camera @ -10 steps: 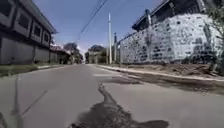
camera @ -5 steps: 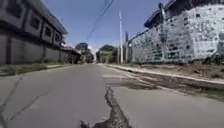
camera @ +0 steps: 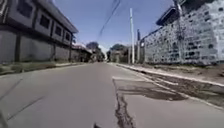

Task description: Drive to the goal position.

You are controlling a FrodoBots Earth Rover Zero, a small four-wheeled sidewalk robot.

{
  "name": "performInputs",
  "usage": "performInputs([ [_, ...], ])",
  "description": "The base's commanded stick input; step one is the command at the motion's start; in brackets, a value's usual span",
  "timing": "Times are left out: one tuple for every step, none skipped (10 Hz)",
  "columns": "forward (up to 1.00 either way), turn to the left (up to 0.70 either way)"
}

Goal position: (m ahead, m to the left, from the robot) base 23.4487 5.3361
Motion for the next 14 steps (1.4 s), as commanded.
performInputs([
  [1.00, 0.00],
  [1.00, 0.00],
  [1.00, 0.00],
  [1.00, 0.00],
  [1.00, 0.00],
  [1.00, 0.00],
  [1.00, 0.00],
  [1.00, 0.00],
  [1.00, 0.00],
  [1.00, 0.00],
  [1.00, 0.00],
  [1.00, 0.00],
  [1.00, 0.00],
  [1.00, 0.00],
])
